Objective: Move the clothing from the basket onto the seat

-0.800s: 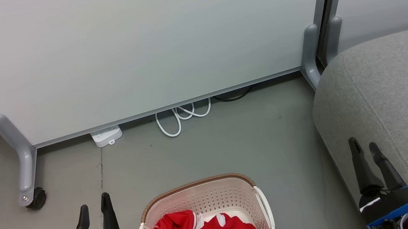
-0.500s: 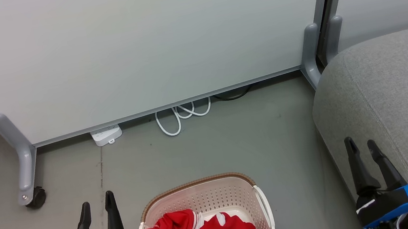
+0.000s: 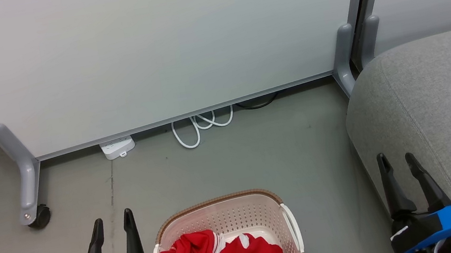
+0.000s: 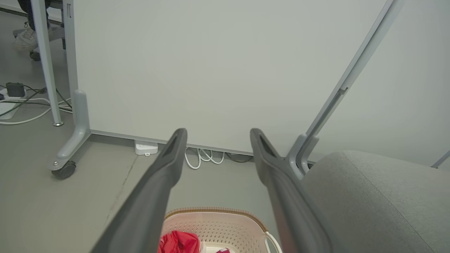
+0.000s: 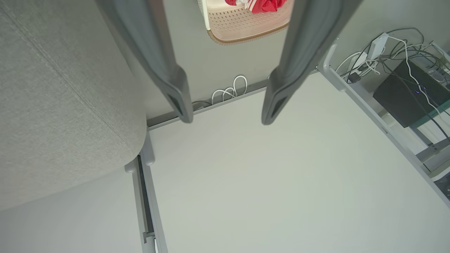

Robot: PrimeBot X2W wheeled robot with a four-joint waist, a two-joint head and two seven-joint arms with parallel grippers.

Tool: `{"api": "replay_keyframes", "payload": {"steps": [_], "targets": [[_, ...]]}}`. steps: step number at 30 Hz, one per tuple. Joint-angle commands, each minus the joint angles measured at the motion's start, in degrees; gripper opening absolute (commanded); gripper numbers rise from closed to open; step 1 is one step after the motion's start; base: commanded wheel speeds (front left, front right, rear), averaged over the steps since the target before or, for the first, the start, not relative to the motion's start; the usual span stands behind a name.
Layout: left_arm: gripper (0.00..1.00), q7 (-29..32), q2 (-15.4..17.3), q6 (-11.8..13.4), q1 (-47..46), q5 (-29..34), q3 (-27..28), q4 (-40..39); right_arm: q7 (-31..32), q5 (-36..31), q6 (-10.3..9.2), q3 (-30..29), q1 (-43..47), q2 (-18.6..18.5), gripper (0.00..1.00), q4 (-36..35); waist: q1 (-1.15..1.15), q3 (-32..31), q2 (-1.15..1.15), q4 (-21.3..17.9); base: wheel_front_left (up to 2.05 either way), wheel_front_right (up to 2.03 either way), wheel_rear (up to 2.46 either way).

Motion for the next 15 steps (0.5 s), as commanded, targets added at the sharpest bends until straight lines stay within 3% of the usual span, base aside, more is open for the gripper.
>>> {"api": "replay_keyframes", "payload": {"steps": [1,15], "targets": [[1.00,-0.5,0.4,0.0,-0.9,1.0,-0.2,-0.2,-0.3,-1.1,0.02,0.2,0.0,-0.3,1.00,-0.6,0.00,0.0,0.00,0.0,0.00,0.00,0.00],[1.00,-2.2,0.4,1.2,-0.8,6.6,-1.4,1.3,-1.2,-8.2,0.02,0.3,0.7,-0.3,1.00,-1.2,0.00,-0.3,0.00,0.0,0.00,0.00,0.00]]}}
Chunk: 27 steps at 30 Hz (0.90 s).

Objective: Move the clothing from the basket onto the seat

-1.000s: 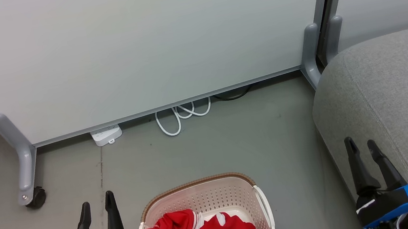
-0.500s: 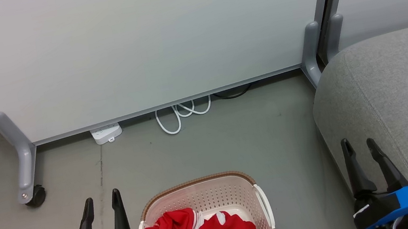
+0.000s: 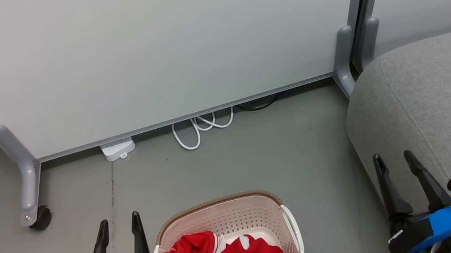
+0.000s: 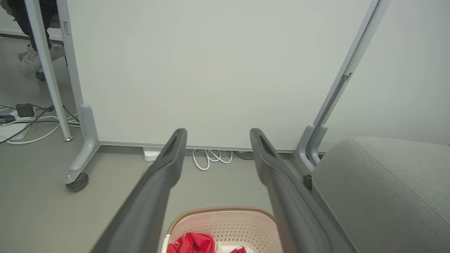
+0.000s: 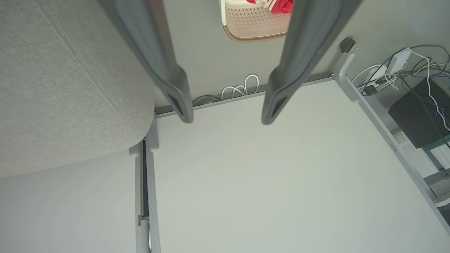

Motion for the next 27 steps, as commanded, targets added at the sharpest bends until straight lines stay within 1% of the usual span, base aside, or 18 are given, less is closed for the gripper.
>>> {"api": "replay_keyframes", "payload": {"steps": [1,14,22,27], "targets": [[1.00,-0.4,0.4,0.2,-0.8,0.8,-0.2,0.0,-0.4,-1.0,0.02,0.1,0.5,-0.3,1.00,-0.4,0.00,0.0,0.00,0.0,0.00,0.00,0.00],[1.00,-1.7,0.4,1.1,-1.1,3.5,-0.7,1.3,-1.2,-6.2,0.01,0.0,0.9,-0.3,1.00,-1.3,0.00,0.0,0.00,0.1,0.00,0.00,0.00],[1.00,-2.6,0.4,1.8,-1.0,5.1,-0.7,0.7,-1.8,-9.1,0.01,0.3,1.0,-0.3,1.00,-1.5,0.00,0.2,0.00,0.0,0.00,0.00,0.00],[1.00,-2.6,0.4,2.0,-0.8,4.0,-0.5,0.6,-1.7,-8.9,0.01,0.2,0.9,-0.3,1.00,-1.4,0.00,0.3,0.00,-0.1,0.00,0.00,0.00]]}}
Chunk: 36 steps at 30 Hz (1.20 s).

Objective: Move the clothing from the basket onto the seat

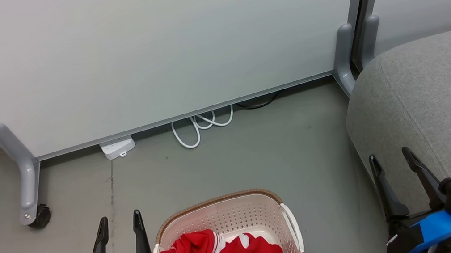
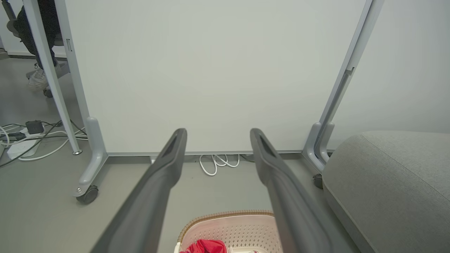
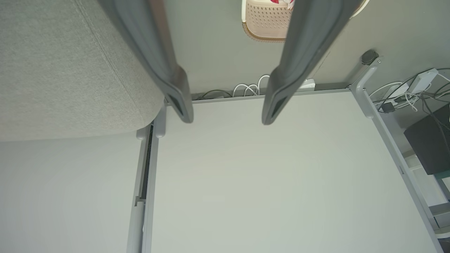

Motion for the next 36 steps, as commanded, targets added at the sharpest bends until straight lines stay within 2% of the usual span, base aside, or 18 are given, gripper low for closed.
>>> {"api": "replay_keyframes", "payload": {"steps": [1,15,20,24,28,32,36], "targets": [[1.00,-0.3,0.3,0.2,-0.4,0.0,0.0,-0.3,-0.2,0.0,0.00,0.1,0.6,-0.3,1.00,-0.2,0.00,0.1,0.00,0.0,0.00,0.00,0.00],[1.00,-0.3,0.3,-0.2,-0.7,0.0,-0.3,-0.1,-0.3,0.1,0.00,0.1,0.2,-0.3,1.00,-0.5,0.00,1.1,0.00,0.0,0.00,0.00,0.00],[1.00,-0.3,0.3,-0.8,-1.0,0.2,-0.3,0.6,-0.4,0.3,-0.01,1.2,-1.5,-0.3,1.00,-1.0,0.00,3.2,0.00,-1.3,0.00,0.00,0.00],[1.00,-0.2,0.6,-1.7,-2.3,1.2,-0.1,1.6,-0.7,0.5,-0.01,2.6,-4.5,-0.3,1.00,-1.7,0.00,7.2,0.00,-3.6,0.00,0.00,0.00],[1.00,-0.2,1.4,-2.7,-4.9,2.2,-0.5,2.7,-1.1,1.0,-0.01,4.0,-9.2,-0.2,1.00,-3.3,0.00,14.1,0.00,-6.6,0.00,0.00,0.00],[1.00,-0.2,3.0,-4.1,-9.3,3.4,-1.4,5.5,-2.1,1.7,-0.01,5.7,-14.5,-0.2,1.00,-4.2,0.00,21.9,0.00,-10.1,0.00,0.00,0.00],[1.00,0.3,4.6,-5.2,-12.7,4.4,-2.1,8.4,-3.1,2.4,0.00,7.5,-17.9,-0.2,1.00,-4.0,0.00,26.8,0.00,-12.8,0.00,0.00,0.00]]}}
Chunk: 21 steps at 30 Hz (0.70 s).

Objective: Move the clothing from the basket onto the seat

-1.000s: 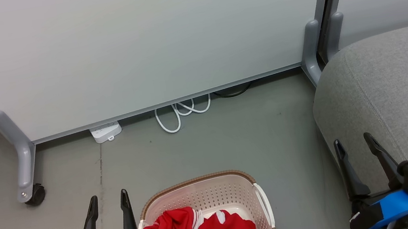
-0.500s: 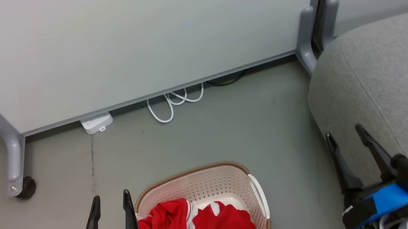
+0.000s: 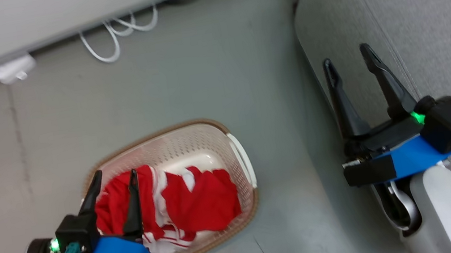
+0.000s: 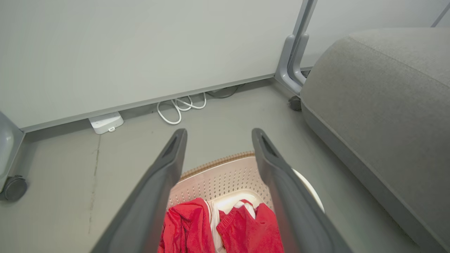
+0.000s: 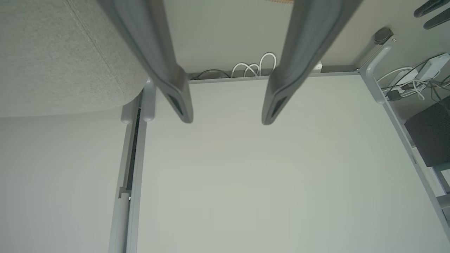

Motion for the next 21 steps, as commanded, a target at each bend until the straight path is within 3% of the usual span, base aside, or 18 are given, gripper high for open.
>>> {"api": "replay_keyframes", "payload": {"steps": [1,13,21], "targets": [[1.00,0.3,1.2,-0.5,-2.0,0.8,-0.3,1.2,-0.7,0.5,-0.01,0.9,-2.2,-0.1,1.00,0.3,-0.01,8.7,0.00,-6.3,0.00,0.00,0.00],[1.00,4.4,8.4,-4.2,-11.0,4.2,-4.8,15.0,-3.2,5.4,-0.01,7.0,-8.6,0.0,1.00,3.1,-0.01,19.1,0.00,-15.2,0.00,0.00,0.00],[1.00,7.1,10.7,-4.0,-14.6,3.6,-5.0,22.7,-3.3,8.0,-0.01,8.6,-10.3,-0.1,1.00,1.1,-0.01,22.5,0.00,-18.4,0.00,0.00,0.00]]}}
